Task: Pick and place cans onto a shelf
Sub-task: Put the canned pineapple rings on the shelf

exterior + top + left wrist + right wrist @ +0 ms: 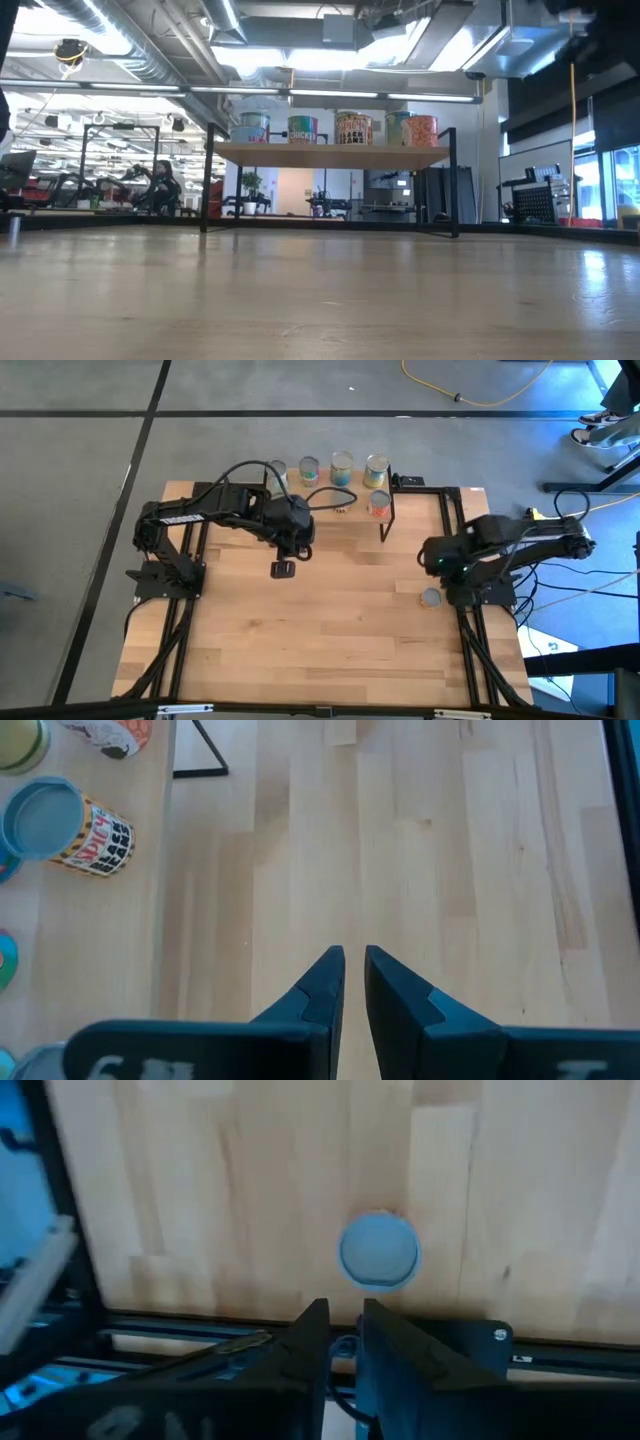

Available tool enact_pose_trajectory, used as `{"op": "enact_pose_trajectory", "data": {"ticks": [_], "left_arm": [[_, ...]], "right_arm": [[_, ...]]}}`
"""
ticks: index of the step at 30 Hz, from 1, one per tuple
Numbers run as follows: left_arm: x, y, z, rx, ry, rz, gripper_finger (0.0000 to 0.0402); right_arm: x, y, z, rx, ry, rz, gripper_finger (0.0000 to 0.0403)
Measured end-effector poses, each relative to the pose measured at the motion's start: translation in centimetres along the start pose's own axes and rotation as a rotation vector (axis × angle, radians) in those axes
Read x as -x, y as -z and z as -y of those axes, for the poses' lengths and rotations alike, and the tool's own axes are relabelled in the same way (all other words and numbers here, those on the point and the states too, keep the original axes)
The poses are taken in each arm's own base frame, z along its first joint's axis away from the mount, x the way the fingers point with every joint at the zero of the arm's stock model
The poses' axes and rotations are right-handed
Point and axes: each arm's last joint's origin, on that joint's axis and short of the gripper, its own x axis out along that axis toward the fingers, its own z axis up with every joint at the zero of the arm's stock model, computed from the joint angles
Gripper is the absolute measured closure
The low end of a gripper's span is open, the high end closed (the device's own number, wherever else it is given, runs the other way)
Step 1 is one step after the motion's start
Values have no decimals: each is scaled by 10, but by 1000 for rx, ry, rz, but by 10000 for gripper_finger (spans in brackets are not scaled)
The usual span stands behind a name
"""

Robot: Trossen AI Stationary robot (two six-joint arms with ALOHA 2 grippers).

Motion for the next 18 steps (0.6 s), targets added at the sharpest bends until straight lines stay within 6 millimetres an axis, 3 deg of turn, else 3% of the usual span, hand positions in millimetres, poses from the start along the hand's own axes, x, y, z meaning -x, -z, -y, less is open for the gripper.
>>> {"op": "enact_pose_trajectory", "data": {"ticks": [9, 18], "left_arm": [[0, 0, 0, 35, 4, -1, 366], [0, 0, 0, 44, 5, -1, 366]], "right_arm": [[-70, -1, 16, -6, 45, -59, 336], [-106, 2, 26, -9, 98, -46, 336]]}}
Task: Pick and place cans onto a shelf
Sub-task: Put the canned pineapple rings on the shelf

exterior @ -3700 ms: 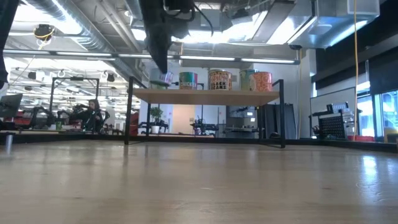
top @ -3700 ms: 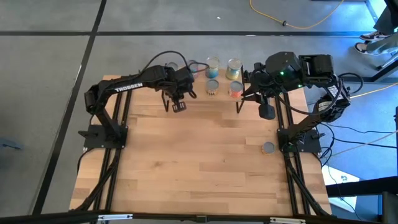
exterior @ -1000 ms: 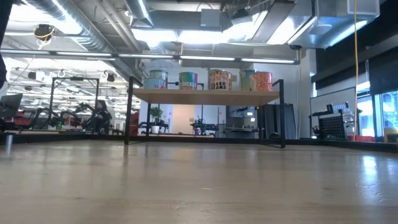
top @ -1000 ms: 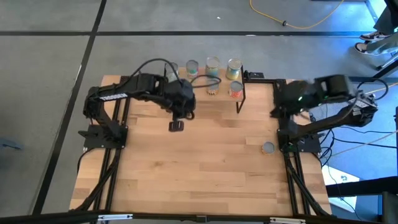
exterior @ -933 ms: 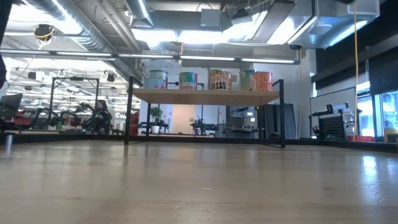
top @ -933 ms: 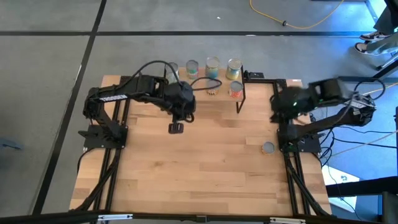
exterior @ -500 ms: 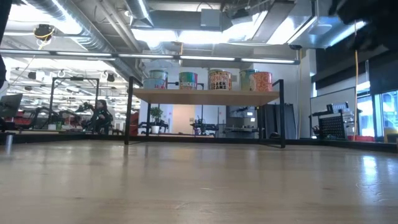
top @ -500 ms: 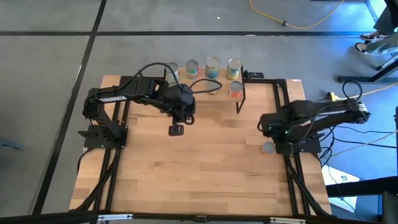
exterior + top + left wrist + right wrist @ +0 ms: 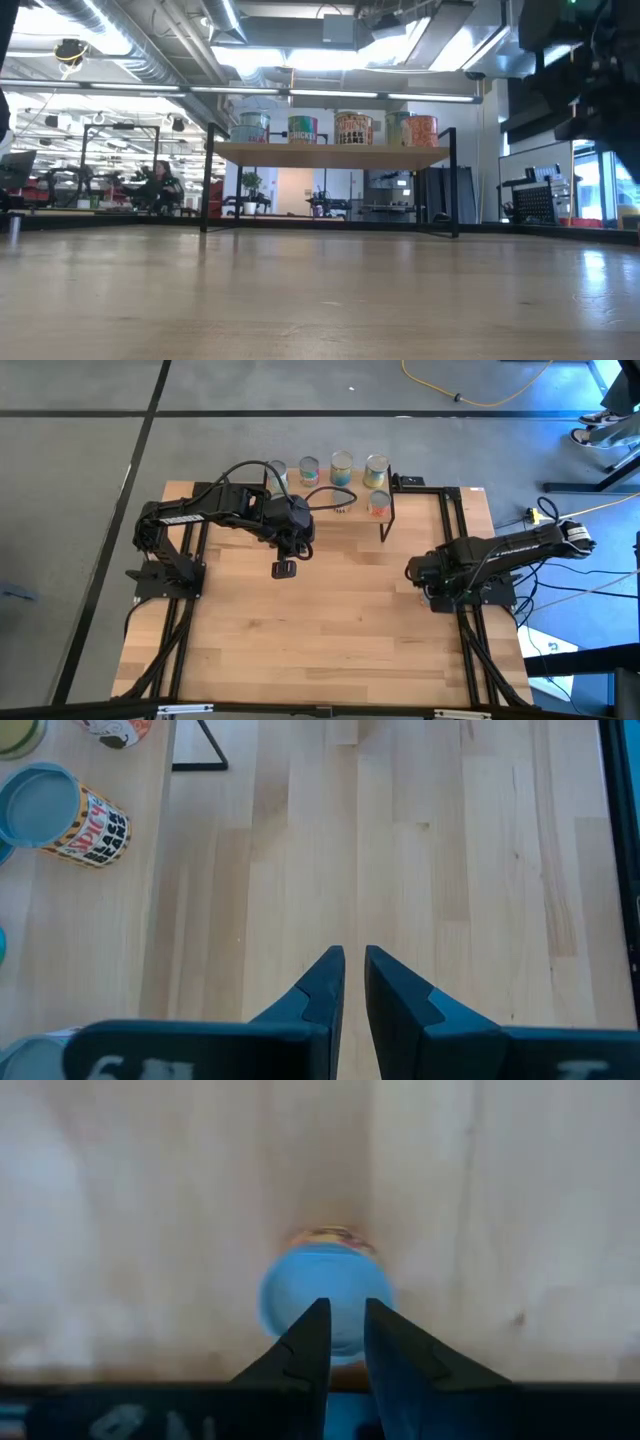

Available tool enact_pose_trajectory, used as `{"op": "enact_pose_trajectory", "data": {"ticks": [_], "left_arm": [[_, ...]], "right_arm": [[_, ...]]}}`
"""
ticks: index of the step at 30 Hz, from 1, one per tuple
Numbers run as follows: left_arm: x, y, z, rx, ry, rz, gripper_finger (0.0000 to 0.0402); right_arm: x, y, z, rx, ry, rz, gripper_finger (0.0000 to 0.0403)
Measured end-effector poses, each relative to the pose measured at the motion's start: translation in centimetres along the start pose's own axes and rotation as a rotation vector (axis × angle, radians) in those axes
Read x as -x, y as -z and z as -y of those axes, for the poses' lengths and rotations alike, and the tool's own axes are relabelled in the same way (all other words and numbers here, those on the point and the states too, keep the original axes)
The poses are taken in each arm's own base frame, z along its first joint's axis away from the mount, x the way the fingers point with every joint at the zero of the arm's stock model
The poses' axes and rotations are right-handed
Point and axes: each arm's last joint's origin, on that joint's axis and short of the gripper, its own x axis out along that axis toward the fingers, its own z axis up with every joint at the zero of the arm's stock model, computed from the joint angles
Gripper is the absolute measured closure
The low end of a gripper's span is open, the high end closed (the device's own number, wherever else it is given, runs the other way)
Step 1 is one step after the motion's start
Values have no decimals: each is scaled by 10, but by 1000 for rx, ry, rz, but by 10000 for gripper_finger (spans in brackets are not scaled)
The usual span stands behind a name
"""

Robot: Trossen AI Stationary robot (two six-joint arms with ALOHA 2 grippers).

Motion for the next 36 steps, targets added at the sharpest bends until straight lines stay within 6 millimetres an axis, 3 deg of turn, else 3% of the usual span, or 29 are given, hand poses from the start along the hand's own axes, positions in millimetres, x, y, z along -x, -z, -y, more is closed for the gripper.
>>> {"op": "enact_pose_trajectory", "data": {"ticks": [5, 14, 26, 36], "left_arm": [[0, 0, 0, 0, 0, 0, 366], [0, 0, -1, -1, -29, 1, 366], [0, 0, -1, -1, -30, 2, 366], [0, 0, -1, -1, -30, 1, 366]], "right_arm": [[-15, 6, 5, -2, 66, -25, 336], [-16, 6, 5, -50, 67, -24, 336], [-16, 1, 2, -528, 28, 35, 336], [-18, -5, -10, -768, -34, 89, 336]]}}
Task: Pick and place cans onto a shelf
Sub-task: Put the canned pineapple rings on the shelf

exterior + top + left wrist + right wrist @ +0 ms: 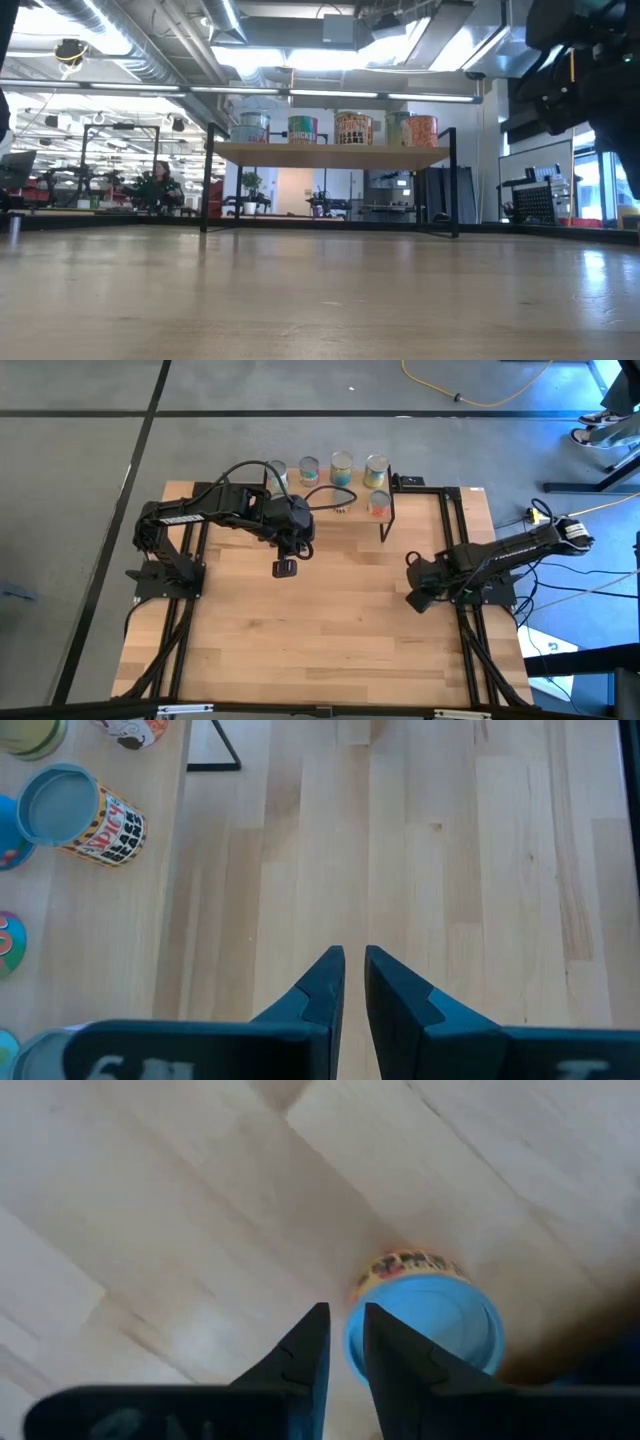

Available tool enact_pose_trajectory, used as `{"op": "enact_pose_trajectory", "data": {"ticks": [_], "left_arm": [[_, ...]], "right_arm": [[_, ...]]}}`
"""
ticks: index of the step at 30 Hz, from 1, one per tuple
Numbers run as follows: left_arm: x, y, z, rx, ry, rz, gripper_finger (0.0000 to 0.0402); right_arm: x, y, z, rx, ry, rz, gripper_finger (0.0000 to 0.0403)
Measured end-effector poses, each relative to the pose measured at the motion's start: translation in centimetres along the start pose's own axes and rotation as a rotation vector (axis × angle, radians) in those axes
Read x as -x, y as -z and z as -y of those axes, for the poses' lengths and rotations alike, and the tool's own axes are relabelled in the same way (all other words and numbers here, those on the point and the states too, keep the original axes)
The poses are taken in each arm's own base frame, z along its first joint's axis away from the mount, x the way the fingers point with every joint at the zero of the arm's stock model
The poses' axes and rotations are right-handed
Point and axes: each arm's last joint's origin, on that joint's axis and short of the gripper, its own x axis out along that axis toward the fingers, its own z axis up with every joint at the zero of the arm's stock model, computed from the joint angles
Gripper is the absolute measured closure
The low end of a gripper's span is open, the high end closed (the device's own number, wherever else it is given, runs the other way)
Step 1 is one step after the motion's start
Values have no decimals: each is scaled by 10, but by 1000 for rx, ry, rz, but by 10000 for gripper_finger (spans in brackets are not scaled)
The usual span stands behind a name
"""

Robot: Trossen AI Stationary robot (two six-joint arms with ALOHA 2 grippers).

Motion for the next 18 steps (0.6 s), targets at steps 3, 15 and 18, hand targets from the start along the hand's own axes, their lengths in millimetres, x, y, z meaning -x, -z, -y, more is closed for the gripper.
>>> {"op": "enact_pose_trajectory", "data": {"ticks": [3, 15, 18], "left_arm": [[0, 0, 0, -1, 0, 0, 366], [0, 0, 0, -9, 0, -1, 366], [0, 0, 0, -10, 0, -1, 366]], "right_arm": [[-2, 3, -1, -14, 6, -5, 336], [-15, 14, -11, -28, 74, -59, 336], [-19, 15, -13, -14, 107, -55, 336]]}}
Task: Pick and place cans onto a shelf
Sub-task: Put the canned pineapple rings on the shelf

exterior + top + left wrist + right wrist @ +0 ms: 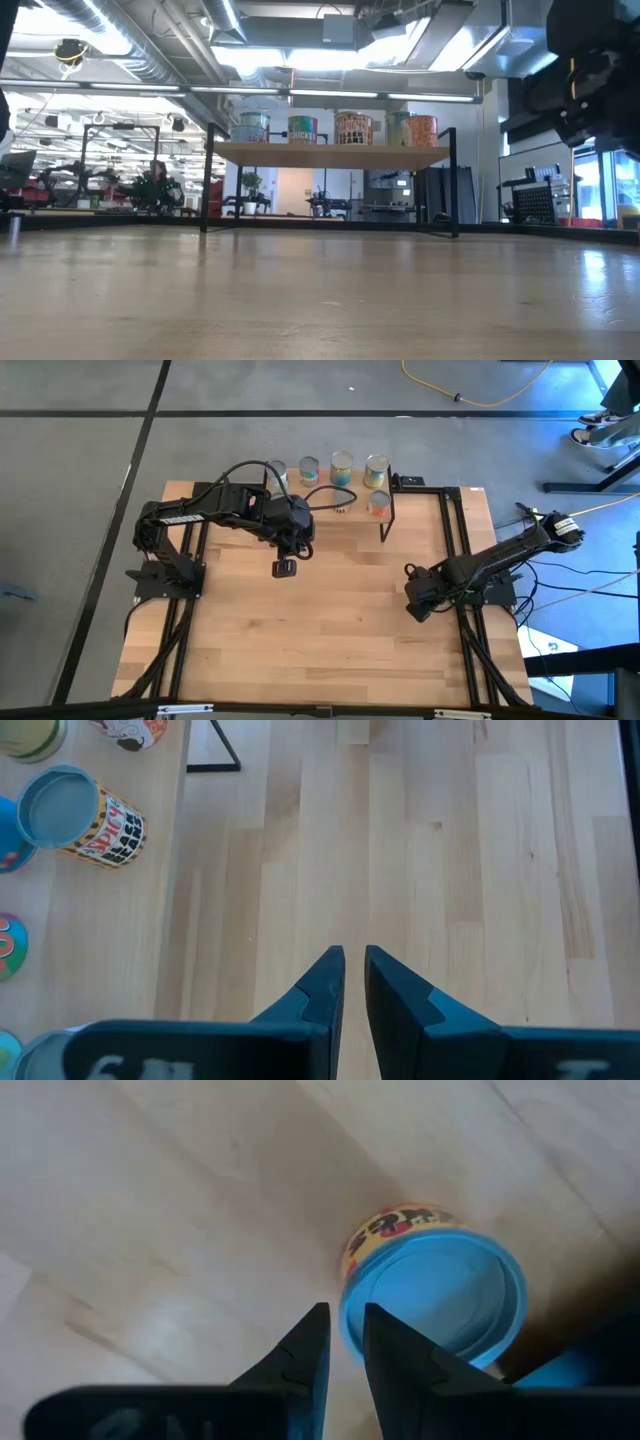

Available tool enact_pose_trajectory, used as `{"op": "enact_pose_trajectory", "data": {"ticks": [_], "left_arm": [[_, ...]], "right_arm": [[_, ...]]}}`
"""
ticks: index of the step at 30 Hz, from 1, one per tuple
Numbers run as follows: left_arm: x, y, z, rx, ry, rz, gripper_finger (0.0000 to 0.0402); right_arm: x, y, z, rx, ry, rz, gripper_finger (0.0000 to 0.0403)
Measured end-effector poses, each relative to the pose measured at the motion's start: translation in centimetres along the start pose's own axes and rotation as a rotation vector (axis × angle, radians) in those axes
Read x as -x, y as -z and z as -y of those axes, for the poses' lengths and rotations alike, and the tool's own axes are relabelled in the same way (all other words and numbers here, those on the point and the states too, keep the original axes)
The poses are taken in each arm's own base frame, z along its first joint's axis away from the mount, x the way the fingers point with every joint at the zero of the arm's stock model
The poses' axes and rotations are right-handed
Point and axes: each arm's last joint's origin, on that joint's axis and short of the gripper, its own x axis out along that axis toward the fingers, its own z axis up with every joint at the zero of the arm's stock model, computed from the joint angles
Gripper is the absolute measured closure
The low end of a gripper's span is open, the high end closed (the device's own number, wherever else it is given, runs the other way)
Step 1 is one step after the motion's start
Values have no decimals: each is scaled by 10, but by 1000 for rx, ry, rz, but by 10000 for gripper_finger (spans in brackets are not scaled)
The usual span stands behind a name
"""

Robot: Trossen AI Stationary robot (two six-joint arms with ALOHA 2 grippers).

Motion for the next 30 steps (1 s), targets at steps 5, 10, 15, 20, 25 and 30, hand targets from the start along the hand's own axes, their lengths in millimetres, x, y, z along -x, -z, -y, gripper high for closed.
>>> {"op": "enact_pose_trajectory", "data": {"ticks": [5, 10, 15, 20, 25, 30], "left_arm": [[0, 0, 0, 0, 0, 0, 366], [0, 0, 0, 0, 0, 0, 366], [0, 0, 0, 1, 0, 0, 366], [0, 0, 0, 1, 0, 0, 366], [0, 0, 0, 1, -1, 0, 366], [0, 0, 0, 0, 0, -2, 366]], "right_arm": [[-6, -2, -2, 0, 40, -7, 336], [-18, -3, -4, 2, 25, -10, 336], [-25, -2, -1, 2, 33, -9, 336], [-24, -3, -1, 60, 32, 0, 336], [-25, -5, -4, 59, 9, 44, 367], [-23, -6, -7, 67, -5, 62, 393]]}}
